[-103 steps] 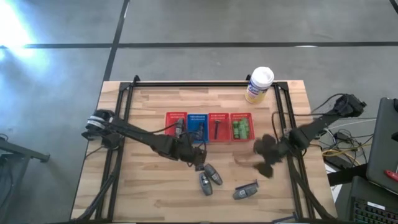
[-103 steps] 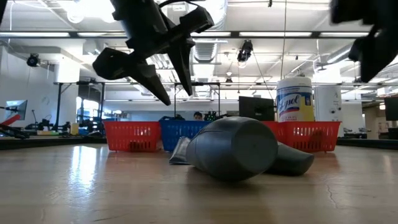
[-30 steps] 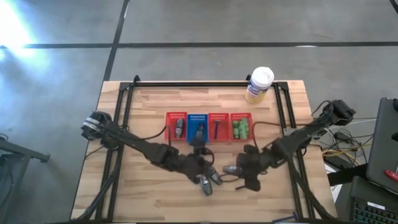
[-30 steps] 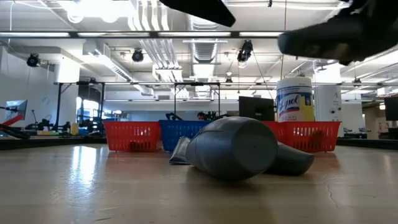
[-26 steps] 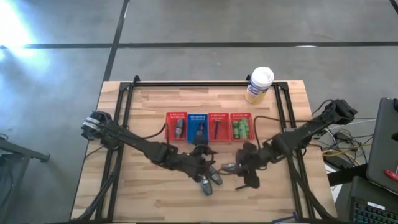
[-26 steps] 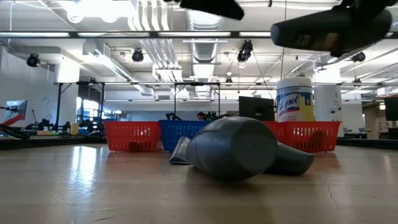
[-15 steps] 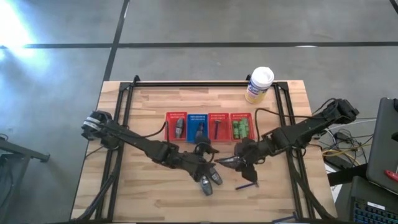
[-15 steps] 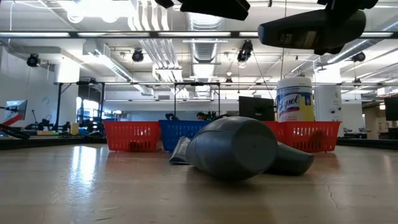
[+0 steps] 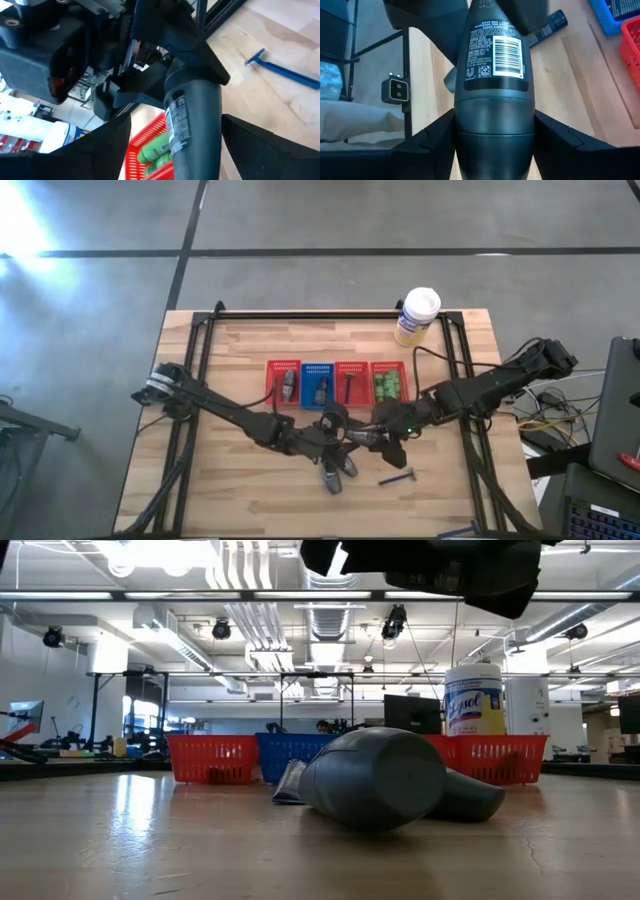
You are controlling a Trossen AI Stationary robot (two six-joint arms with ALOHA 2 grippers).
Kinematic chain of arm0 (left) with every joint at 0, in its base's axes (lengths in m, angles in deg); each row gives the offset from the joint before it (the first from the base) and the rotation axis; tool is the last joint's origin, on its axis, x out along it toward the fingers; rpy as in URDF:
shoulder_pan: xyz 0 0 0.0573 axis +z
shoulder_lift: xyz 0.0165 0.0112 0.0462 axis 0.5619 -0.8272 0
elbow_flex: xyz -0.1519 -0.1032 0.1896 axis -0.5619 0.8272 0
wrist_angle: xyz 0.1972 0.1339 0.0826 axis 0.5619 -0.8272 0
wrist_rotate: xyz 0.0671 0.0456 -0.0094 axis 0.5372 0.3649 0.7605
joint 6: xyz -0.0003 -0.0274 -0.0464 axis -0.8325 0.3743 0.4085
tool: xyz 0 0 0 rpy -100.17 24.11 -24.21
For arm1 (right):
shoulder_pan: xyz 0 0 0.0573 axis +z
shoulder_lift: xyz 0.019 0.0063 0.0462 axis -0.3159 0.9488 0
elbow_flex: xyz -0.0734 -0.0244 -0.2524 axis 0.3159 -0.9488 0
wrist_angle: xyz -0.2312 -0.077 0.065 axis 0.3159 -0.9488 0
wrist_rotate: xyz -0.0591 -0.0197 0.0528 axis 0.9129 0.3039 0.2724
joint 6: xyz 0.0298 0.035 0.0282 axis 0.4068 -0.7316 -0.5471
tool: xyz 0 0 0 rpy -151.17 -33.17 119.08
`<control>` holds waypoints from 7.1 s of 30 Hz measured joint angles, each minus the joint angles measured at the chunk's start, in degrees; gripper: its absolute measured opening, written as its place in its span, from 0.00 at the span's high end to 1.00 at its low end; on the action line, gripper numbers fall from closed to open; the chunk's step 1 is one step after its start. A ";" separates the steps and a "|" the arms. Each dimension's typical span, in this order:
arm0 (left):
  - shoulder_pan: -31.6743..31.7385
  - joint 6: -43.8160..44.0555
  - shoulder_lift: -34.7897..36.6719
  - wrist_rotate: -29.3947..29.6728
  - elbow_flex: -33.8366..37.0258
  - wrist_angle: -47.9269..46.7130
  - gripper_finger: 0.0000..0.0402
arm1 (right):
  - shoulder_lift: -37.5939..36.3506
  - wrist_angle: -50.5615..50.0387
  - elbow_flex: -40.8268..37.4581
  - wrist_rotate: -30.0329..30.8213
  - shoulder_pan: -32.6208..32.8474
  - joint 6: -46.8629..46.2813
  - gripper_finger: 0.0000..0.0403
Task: Pick & Place Travel size toiletries
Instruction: Put the black deodorant into the left red basket
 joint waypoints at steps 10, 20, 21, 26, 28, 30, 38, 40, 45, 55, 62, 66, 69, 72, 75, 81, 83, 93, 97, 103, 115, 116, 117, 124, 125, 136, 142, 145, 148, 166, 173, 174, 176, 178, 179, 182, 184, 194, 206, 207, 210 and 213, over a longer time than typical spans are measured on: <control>0.24 -1.22 0.00 -1.27 -0.45 2.06 0.39 | -1.40 2.89 0.44 -0.23 -0.66 0.17 0.50; 0.28 -6.59 0.00 -1.93 -0.30 2.40 0.43 | -1.68 5.70 0.44 -5.38 -0.67 -0.28 0.50; 0.25 -7.14 0.00 -1.95 -0.44 2.32 0.44 | -1.68 5.70 0.44 -5.82 -0.78 -0.33 0.50; -0.09 -7.84 -0.07 -2.20 -1.07 1.98 0.53 | -1.79 5.97 0.48 -7.15 -1.22 -0.72 0.51; -0.07 -7.82 -0.07 -2.26 -1.07 1.91 0.55 | -1.79 5.94 0.48 -7.61 -1.58 -0.76 0.51; -0.13 -7.96 -0.07 -2.24 -1.07 1.92 0.55 | -1.79 5.95 0.48 -7.81 -1.90 -0.79 0.50; -0.59 -9.13 -0.07 -1.02 -1.14 1.95 0.57 | -1.79 5.94 0.48 -9.40 -3.45 -0.79 0.51; -0.59 -9.18 -0.07 -0.69 -1.14 1.93 0.57 | -1.79 5.92 0.48 -9.70 -3.69 -0.87 0.50; -0.57 -9.33 -0.07 -0.38 -1.11 1.95 0.55 | -1.79 5.96 0.30 -9.70 -4.06 -0.91 0.51; -0.58 -9.23 0.02 -0.80 -1.09 2.84 0.45 | -1.77 5.00 0.20 -9.07 -4.15 0.17 0.51; -0.66 -9.26 1.33 -1.09 -1.09 5.83 0.44 | -3.45 5.29 0.34 -12.07 -4.17 1.47 0.50; -0.63 -9.02 3.71 -1.09 -1.09 6.88 0.44 | -6.74 5.19 0.35 -12.51 -4.49 0.91 0.51; -0.70 -8.91 5.44 -2.58 -1.39 8.60 0.44 | -9.24 4.74 0.27 -14.21 -5.03 -0.30 0.51; -0.63 -8.77 6.71 -8.10 -1.91 10.23 0.44 | -10.84 4.26 0.09 -14.89 -5.07 -0.93 0.50; -0.42 -8.87 6.67 -10.64 -2.01 8.88 0.45 | -11.52 4.64 0.09 -17.05 -5.07 -1.88 0.50; 0.80 -8.24 6.34 -17.67 -1.80 5.77 0.45 | -10.69 4.76 0.22 -20.28 -4.98 -2.49 0.50; 1.15 -8.19 6.38 -18.33 -1.81 5.76 0.45 | -10.59 4.68 0.28 -20.86 -4.99 -2.12 0.50; 2.63 -6.35 4.48 -22.55 -1.73 7.89 0.45 | -10.12 4.96 0.33 -21.35 -4.81 -0.53 0.50; 3.37 -6.51 2.86 -23.06 -2.75 9.30 0.45 | -10.16 5.56 0.39 -21.32 -4.83 -0.66 0.49; 4.09 -6.42 0.47 -23.36 -7.14 6.96 0.45 | -10.16 6.01 0.39 -21.41 -4.81 -0.74 0.50; 4.23 -5.83 -0.95 -23.39 -10.60 1.45 0.50 | -10.16 5.73 0.30 -21.28 -4.85 -0.49 0.50; 4.22 -5.83 -0.96 -23.40 -10.60 1.49 0.51 | -10.16 5.76 0.30 -21.29 -4.85 -0.48 0.50; 4.24 -5.82 -0.96 -23.42 -10.60 1.57 0.51 | -10.16 5.75 0.30 -21.27 -4.85 -0.48 0.50; 4.21 -5.68 -0.96 -22.75 -10.60 1.53 0.54 | -10.16 5.80 0.30 -21.29 -4.85 -0.55 0.48; 4.19 -5.68 -0.96 -22.35 -10.60 1.51 0.54 | -10.16 5.78 0.30 -21.27 -4.85 -0.73 0.48; 4.11 -5.49 -0.42 -15.36 -10.56 -2.45 0.57 | -10.38 3.23 0.30 -20.13 -4.96 -2.64 0.33; 3.65 -4.90 -0.28 -6.92 -10.51 -6.61 0.59 | -12.16 -0.79 0.32 -19.46 -5.04 -2.62 0.25; 3.91 -3.33 -0.31 -3.47 -10.40 -7.58 0.61 | -14.37 -3.74 0.65 -15.83 -4.85 -2.47 0.22; 3.92 -2.57 -0.30 -2.02 -10.41 -6.87 0.68 | -16.24 -4.37 0.65 -12.57 -4.96 -3.14 0.18; 3.57 4.58 -0.74 -9.83 -6.53 -5.37 0.91 | -10.46 -3.57 0.54 -11.82 -3.74 -1.89 0.20; 4.92 17.35 -1.33 -15.65 -3.71 -14.81 0.86 | -6.60 -14.25 0.12 -11.53 -2.38 -1.13 0.21; 4.93 19.37 -1.98 -16.57 -3.69 -15.08 0.82 | -6.42 -14.86 0.06 -10.95 -2.03 -1.09 0.20; 4.94 22.22 -3.47 -18.09 -3.67 -15.50 0.73 | -6.44 -15.72 0.02 -9.22 -1.43 -1.09 0.18; 5.22 23.30 -5.67 -20.60 -4.59 -15.98 0.62 | -6.98 -16.84 0.02 -7.31 -1.03 -1.49 0.16; 5.37 23.46 -6.92 -21.28 -5.46 -16.51 0.57 | -7.17 -17.62 0.02 -6.88 -1.03 -1.99 0.14; 6.37 22.65 -11.71 -22.31 -9.55 -20.70 0.40 | -7.94 -18.34 0.00 -6.08 -0.80 -4.08 0.11; 7.01 21.76 -15.12 -22.62 -13.63 -26.58 0.32 | -8.15 -18.42 0.00 -5.65 -0.35 -4.76 0.09; 9.84 21.19 -28.18 -26.75 -34.04 -52.45 0.27 | -8.00 -18.06 -0.33 -4.18 2.99 -7.43 0.09; 9.90 22.91 -28.22 -26.14 -35.69 -56.50 0.47 | -8.02 -18.14 -0.33 -1.07 5.71 -7.53 0.09; 9.88 24.47 -27.46 -25.45 -35.67 -57.16 0.47 | -8.02 -18.13 -0.33 -1.05 5.71 -7.49 0.09; 10.05 31.99 -23.42 -22.31 -35.65 -59.91 0.47 | -8.53 -18.40 -0.33 -1.03 5.71 -7.41 0.09; 10.03 45.52 -17.35 -13.85 -35.00 -62.58 0.47 | -9.98 -18.61 -0.33 -0.24 5.71 -7.56 0.09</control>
